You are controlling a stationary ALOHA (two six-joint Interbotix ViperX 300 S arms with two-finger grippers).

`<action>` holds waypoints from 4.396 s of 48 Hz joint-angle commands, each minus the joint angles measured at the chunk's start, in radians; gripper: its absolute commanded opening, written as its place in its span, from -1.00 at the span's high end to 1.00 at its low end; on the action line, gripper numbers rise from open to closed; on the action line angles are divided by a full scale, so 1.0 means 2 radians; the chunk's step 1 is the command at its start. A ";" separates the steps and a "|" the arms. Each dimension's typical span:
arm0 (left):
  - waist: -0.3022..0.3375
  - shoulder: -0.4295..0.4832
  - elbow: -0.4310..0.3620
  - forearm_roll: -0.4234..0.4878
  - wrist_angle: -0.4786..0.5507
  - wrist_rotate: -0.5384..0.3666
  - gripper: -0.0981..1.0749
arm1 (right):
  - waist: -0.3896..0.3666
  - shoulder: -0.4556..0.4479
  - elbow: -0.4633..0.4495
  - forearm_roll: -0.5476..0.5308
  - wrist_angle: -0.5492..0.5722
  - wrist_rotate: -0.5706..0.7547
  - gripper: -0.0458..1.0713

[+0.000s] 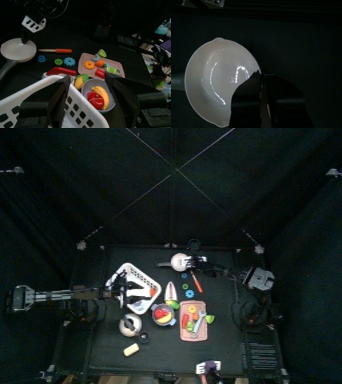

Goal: Place pan in front of bowl

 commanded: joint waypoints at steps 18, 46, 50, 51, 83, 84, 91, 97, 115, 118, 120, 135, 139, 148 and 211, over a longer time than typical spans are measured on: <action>0.003 -0.036 0.008 -0.001 0.028 0.001 -0.72 | 0.054 -0.146 0.029 0.009 0.009 -0.001 0.30; 0.012 -0.079 0.026 -0.018 0.043 0.001 -0.73 | 0.275 -0.253 0.121 0.041 -0.044 0.001 0.30; 0.012 -0.079 0.027 -0.018 0.043 0.001 -0.73 | 0.305 -0.250 0.129 0.050 -0.074 0.001 0.30; 0.012 -0.079 0.027 -0.018 0.043 0.001 -0.72 | 0.313 -0.249 0.130 0.052 -0.081 0.001 0.30; 0.011 -0.079 0.032 -0.038 0.043 0.001 -0.72 | 0.444 -0.091 0.096 0.209 -0.158 0.002 0.29; 0.011 -0.079 0.032 -0.038 0.043 0.001 -0.72 | 0.444 -0.087 0.091 0.212 -0.158 0.002 0.29; 0.006 -0.078 0.033 -0.038 0.043 0.001 -0.73 | 0.444 -0.058 0.063 0.218 -0.150 0.002 0.28; 0.001 -0.078 0.033 -0.038 0.043 0.001 -0.72 | 0.444 -0.038 0.048 0.212 -0.127 0.001 0.28; 0.000 -0.078 0.035 -0.039 0.043 0.001 -0.72 | 0.435 -0.008 0.022 0.186 -0.055 0.001 0.27; 0.000 -0.078 0.035 -0.039 0.043 0.001 -0.72 | 0.430 -0.003 0.016 0.184 -0.054 0.001 0.27; 0.000 -0.078 0.035 -0.039 0.043 0.001 -0.73 | 0.429 -0.002 0.013 0.183 -0.053 0.000 0.27; 0.000 -0.078 0.035 -0.039 0.043 0.001 -0.73 | 0.423 0.004 0.008 0.176 -0.048 0.001 0.00; 0.000 -0.078 0.035 -0.039 0.043 0.001 -0.73 | 0.423 0.004 0.007 0.176 -0.048 0.001 -0.12; 0.000 -0.078 0.035 -0.039 0.043 0.001 -0.73 | 0.423 0.002 0.005 0.178 -0.044 0.000 -0.34; 0.001 -0.078 0.038 -0.039 0.043 0.000 -0.72 | 0.423 -0.077 0.020 0.196 0.085 0.001 -0.38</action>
